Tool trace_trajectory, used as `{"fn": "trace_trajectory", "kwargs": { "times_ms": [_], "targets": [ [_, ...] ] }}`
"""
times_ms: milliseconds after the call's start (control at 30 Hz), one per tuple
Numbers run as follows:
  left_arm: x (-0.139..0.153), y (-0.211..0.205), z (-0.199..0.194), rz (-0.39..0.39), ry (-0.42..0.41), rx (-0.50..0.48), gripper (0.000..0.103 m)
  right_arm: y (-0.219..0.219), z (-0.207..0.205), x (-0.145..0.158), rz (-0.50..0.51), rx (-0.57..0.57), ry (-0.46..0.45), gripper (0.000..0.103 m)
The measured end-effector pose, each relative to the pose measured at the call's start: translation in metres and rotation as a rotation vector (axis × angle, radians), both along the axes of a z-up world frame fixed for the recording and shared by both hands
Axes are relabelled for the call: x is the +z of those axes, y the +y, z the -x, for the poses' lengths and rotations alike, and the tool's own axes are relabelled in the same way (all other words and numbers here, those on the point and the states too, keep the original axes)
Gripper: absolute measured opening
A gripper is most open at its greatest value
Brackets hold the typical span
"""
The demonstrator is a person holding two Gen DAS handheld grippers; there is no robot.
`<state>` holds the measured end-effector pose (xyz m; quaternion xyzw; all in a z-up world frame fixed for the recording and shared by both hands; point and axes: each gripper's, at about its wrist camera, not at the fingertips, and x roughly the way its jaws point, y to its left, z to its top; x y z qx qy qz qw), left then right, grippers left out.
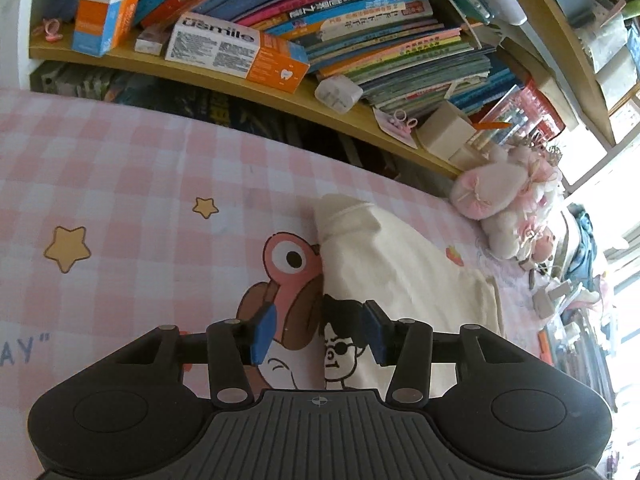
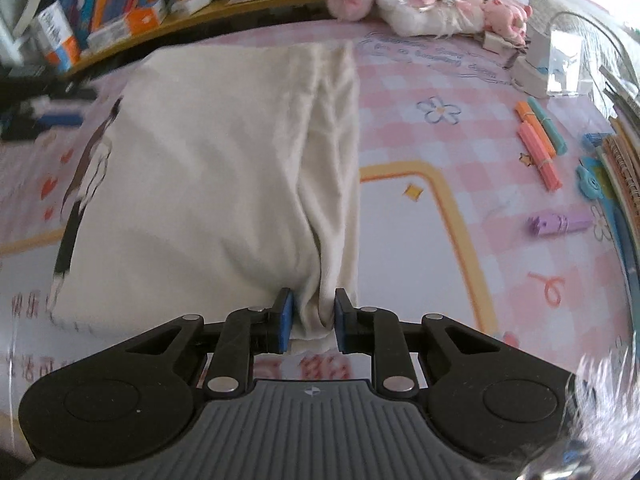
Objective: Fold clothes
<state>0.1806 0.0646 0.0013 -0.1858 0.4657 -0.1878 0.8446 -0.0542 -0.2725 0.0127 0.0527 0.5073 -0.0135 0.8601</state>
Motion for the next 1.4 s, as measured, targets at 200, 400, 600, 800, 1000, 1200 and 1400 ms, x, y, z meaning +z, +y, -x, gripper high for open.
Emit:
{"fn": "trace_trajectory", "kwargs": {
  "times_ms": [200, 400, 600, 800, 1000, 1200, 1400],
  "targets": [
    [-0.009, -0.016, -0.002, -0.004, 0.010, -0.085, 0.047, 0.015, 0.022, 0.000, -0.011, -0.041, 0.007, 0.020],
    [-0.013, -0.041, 0.006, -0.060, -0.011, -0.188, 0.046, 0.020, 0.025, 0.001, -0.015, -0.067, 0.026, 0.020],
    [-0.019, -0.053, 0.017, -0.091, -0.027, -0.237, 0.042, 0.019, 0.024, 0.000, -0.032, -0.082, 0.022, 0.020],
    [-0.020, -0.065, 0.029, -0.099, -0.063, -0.266, 0.016, 0.011, 0.027, -0.001, -0.086, -0.111, 0.004, 0.020],
    [-0.021, -0.054, 0.048, -0.113, -0.111, -0.246, 0.009, 0.001, 0.029, -0.001, -0.144, -0.133, -0.004, 0.019],
    [-0.019, -0.014, 0.087, -0.067, -0.074, -0.195, 0.009, -0.014, 0.027, -0.002, -0.174, -0.122, -0.003, 0.018],
    [-0.021, 0.018, 0.110, -0.007, -0.050, -0.146, 0.024, -0.021, 0.027, -0.004, -0.179, -0.092, -0.008, 0.018]
  ]
}}
